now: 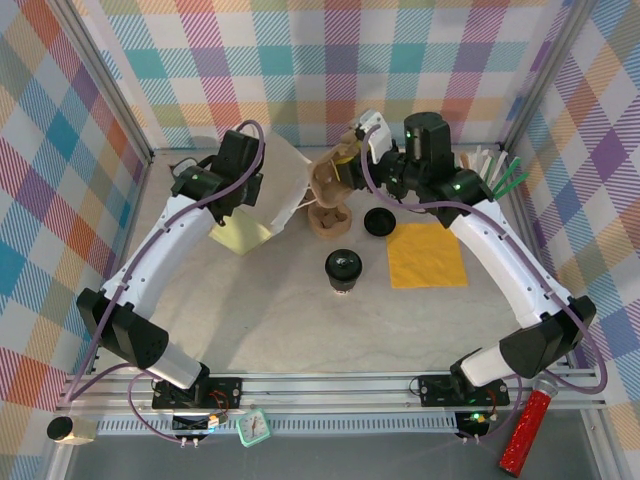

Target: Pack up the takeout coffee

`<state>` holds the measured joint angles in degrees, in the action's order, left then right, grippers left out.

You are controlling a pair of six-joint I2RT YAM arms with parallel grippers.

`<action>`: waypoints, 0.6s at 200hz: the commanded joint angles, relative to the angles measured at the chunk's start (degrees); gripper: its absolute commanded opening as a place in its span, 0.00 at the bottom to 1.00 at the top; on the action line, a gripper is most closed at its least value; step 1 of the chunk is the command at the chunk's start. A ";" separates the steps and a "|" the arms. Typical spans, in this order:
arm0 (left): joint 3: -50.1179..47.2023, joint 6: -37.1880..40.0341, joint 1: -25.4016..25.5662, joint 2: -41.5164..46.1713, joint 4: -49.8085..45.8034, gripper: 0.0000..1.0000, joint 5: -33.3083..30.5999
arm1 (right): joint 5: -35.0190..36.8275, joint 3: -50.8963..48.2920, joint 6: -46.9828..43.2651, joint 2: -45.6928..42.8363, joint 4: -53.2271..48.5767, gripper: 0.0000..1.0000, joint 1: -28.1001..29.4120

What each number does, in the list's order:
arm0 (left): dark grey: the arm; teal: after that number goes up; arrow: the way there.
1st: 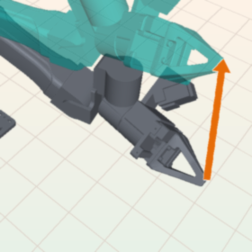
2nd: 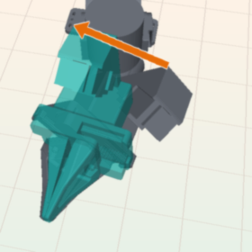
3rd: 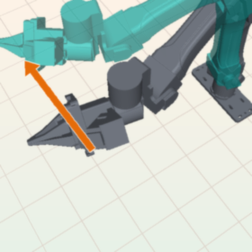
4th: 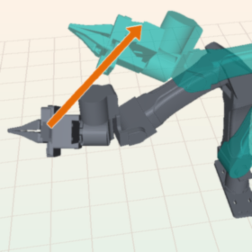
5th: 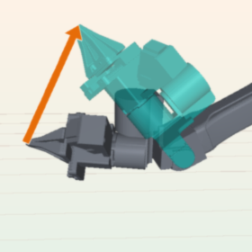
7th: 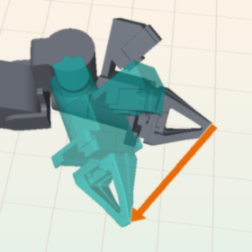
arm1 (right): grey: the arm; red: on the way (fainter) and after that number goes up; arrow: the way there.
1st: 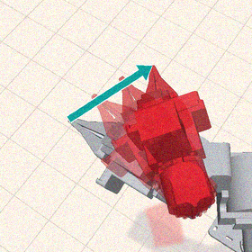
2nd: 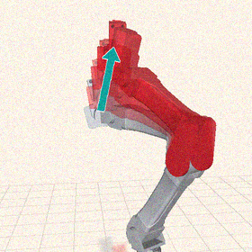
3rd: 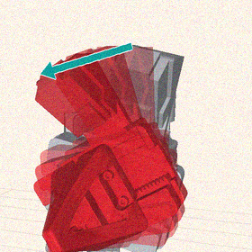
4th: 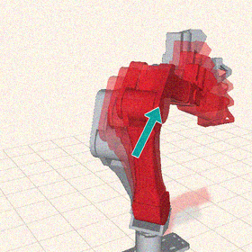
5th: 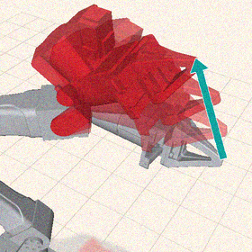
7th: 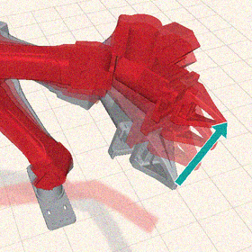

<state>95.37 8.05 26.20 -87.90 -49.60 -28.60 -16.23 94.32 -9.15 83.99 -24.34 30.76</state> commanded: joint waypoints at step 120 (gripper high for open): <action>-2.21 -2.52 2.37 3.19 -2.69 0.02 7.41 | -7.29 7.04 2.16 15.01 3.93 0.49 6.15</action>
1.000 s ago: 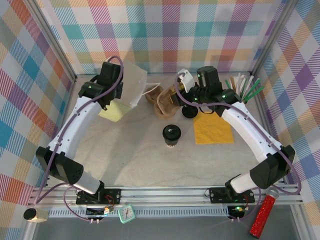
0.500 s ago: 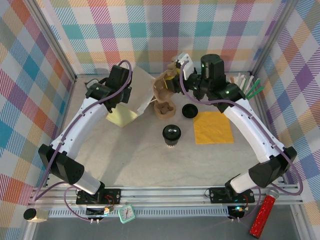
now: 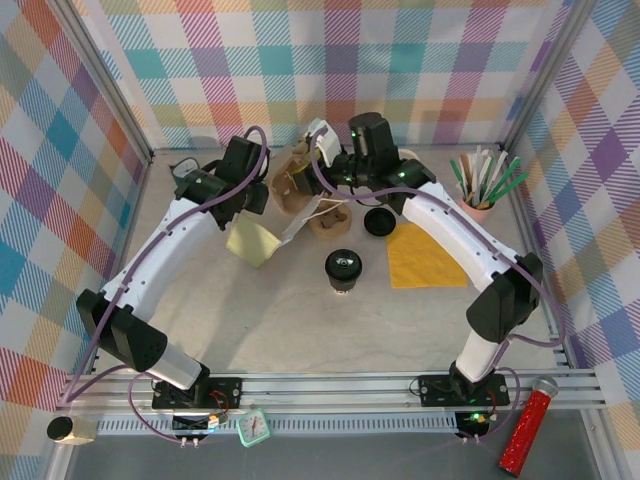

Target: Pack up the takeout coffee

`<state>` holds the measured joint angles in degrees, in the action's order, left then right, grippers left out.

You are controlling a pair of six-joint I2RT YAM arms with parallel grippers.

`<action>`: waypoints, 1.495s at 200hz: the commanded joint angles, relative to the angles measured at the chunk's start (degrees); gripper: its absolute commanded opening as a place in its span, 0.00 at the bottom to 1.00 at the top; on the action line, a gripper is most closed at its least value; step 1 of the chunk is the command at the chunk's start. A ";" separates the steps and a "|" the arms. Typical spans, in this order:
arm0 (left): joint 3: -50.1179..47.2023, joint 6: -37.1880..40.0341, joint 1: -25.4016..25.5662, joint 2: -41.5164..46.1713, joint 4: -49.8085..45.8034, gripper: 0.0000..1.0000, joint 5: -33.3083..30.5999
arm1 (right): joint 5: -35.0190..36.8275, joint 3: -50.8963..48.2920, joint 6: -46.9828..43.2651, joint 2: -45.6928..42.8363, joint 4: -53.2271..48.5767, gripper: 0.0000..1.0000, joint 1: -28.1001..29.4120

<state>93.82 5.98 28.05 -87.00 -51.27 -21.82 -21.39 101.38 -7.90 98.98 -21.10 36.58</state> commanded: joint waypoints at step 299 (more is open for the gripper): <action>3.28 -7.73 -8.18 4.85 1.95 0.51 17.63 | -0.84 -1.42 -1.78 3.85 -4.98 0.47 2.01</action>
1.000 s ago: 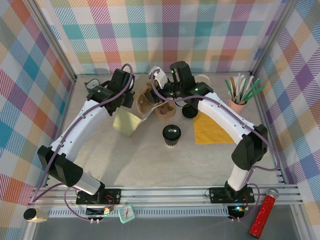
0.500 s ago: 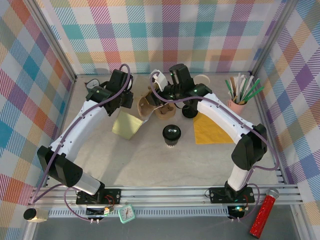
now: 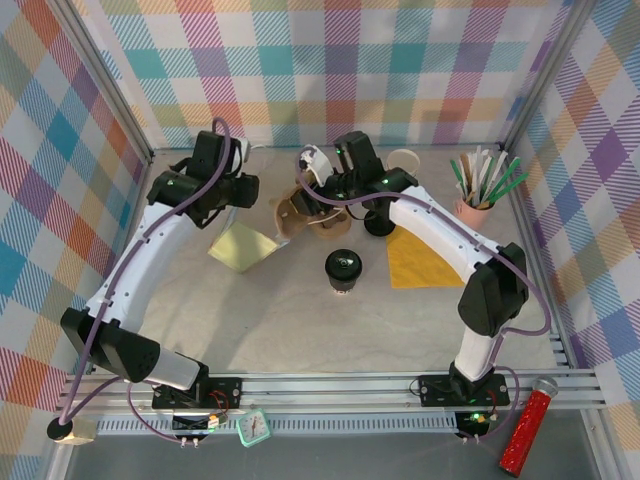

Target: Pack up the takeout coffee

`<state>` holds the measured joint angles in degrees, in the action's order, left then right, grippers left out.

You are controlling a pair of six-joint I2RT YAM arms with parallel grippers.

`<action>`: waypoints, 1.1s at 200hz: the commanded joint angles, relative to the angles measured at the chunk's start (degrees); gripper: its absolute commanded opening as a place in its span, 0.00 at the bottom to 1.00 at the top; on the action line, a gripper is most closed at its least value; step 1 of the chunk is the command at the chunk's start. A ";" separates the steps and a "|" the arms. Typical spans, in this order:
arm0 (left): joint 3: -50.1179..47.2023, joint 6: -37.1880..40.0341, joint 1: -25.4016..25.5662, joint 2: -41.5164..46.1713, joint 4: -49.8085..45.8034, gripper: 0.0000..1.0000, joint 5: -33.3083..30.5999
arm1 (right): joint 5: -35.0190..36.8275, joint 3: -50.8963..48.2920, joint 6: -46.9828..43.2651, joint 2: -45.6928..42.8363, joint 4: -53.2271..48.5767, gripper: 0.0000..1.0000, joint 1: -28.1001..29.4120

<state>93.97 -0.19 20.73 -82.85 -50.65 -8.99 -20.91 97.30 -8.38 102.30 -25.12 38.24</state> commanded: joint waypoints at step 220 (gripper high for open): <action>10.44 -13.70 -0.87 -2.27 3.58 0.00 16.89 | 1.57 11.22 -7.03 -1.34 -13.64 0.47 2.28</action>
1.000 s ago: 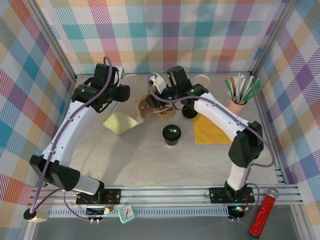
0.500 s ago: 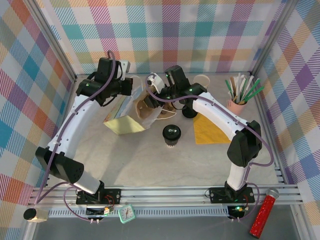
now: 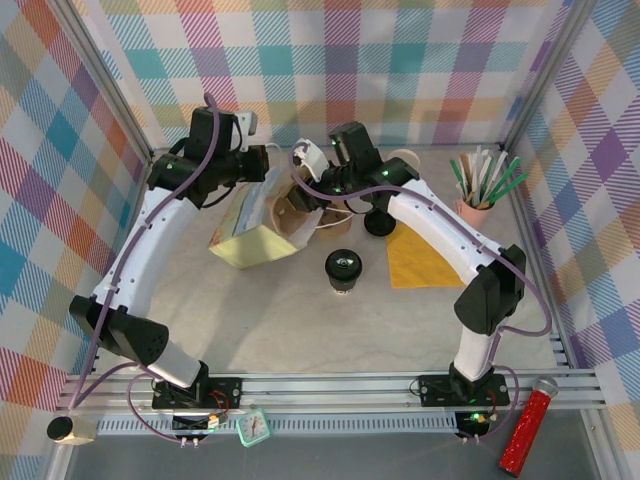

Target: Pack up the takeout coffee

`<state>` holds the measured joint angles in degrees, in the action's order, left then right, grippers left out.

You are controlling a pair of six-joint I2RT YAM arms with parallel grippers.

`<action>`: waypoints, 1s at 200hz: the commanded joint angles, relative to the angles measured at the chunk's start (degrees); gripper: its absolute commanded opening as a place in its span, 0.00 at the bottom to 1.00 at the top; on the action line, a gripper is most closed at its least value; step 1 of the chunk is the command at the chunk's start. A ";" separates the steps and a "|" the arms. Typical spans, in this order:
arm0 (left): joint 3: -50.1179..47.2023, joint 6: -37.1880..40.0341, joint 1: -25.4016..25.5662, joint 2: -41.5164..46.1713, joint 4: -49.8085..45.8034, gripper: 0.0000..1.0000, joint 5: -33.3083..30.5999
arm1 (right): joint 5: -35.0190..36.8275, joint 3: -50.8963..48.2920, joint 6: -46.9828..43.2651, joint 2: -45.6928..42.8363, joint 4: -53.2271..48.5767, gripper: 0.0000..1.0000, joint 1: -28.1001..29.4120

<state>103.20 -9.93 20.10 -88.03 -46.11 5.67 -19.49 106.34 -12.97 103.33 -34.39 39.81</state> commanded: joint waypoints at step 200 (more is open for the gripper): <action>-11.96 -4.74 0.12 12.60 2.16 0.00 11.36 | 7.68 3.93 -10.55 -4.23 -18.78 0.47 4.54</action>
<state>92.05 -15.53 20.16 -77.25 -46.11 15.49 -13.61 109.10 -20.78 97.86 -50.89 43.22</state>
